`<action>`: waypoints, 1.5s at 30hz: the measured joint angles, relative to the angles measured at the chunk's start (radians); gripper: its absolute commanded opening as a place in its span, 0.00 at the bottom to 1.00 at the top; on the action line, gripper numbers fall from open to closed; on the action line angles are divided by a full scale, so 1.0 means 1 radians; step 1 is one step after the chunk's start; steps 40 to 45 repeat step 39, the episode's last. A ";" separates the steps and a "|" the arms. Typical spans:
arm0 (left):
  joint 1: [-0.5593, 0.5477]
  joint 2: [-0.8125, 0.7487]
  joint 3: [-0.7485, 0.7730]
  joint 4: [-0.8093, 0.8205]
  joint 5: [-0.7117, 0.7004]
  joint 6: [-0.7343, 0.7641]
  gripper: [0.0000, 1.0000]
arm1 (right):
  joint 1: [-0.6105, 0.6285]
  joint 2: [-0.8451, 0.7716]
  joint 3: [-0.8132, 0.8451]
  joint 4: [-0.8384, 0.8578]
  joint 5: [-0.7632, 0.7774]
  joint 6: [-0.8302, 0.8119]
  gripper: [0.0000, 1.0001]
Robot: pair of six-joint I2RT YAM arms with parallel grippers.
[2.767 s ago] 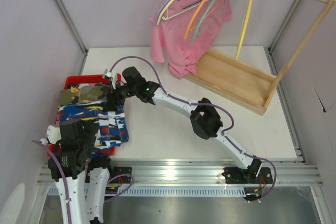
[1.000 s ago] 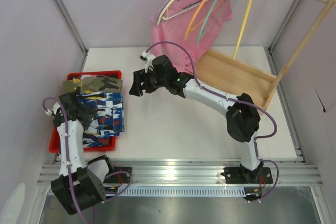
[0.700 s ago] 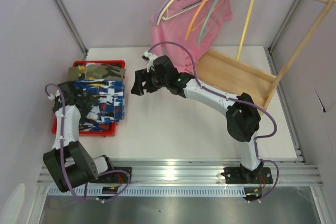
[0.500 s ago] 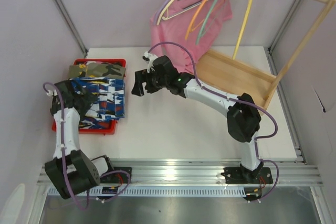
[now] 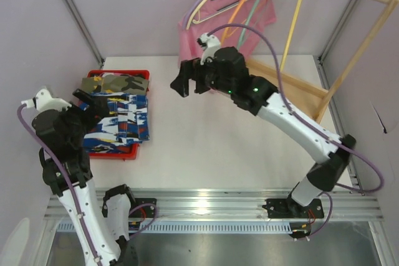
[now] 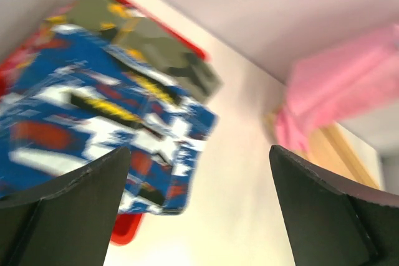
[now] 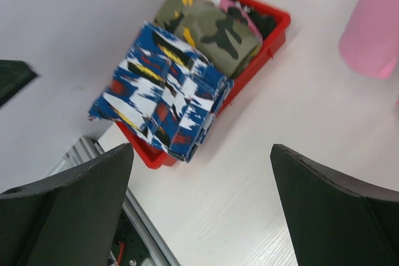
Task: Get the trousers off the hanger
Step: Place the trousers into the basket
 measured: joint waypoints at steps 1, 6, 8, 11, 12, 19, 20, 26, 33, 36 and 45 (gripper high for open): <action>-0.003 0.005 0.000 0.022 0.056 0.005 1.00 | 0.000 -0.043 -0.002 -0.008 0.017 -0.008 0.99; -0.204 0.177 0.151 0.012 0.153 0.126 1.00 | 0.009 -0.343 -0.146 0.000 0.145 -0.047 0.99; -0.374 0.262 0.252 0.007 0.080 0.194 0.99 | 0.015 -0.478 -0.238 0.019 0.200 -0.065 0.99; -0.581 0.316 0.298 0.008 -0.010 0.280 0.99 | 0.020 -0.681 -0.372 0.037 0.301 -0.082 0.99; -0.607 0.312 0.283 0.012 -0.022 0.296 1.00 | 0.021 -0.737 -0.414 0.035 0.339 -0.083 0.99; -0.625 0.114 -0.071 0.125 -0.101 0.316 1.00 | 0.021 -1.058 -0.720 0.006 0.633 -0.027 0.99; -0.625 0.095 -0.104 0.135 -0.114 0.315 1.00 | 0.021 -1.085 -0.770 -0.006 0.665 -0.009 0.99; -0.626 0.013 -0.264 0.250 -0.186 0.280 0.99 | 0.021 -1.214 -1.096 -0.039 0.765 0.115 0.99; -0.626 0.010 -0.392 0.321 -0.230 0.225 1.00 | 0.021 -1.255 -1.224 -0.039 0.849 0.195 0.99; -0.626 0.035 -0.420 0.324 -0.244 0.210 1.00 | 0.021 -1.238 -1.224 -0.021 0.872 0.199 1.00; -0.626 0.060 -0.420 0.324 -0.249 0.201 1.00 | 0.021 -1.186 -1.220 -0.014 0.881 0.201 1.00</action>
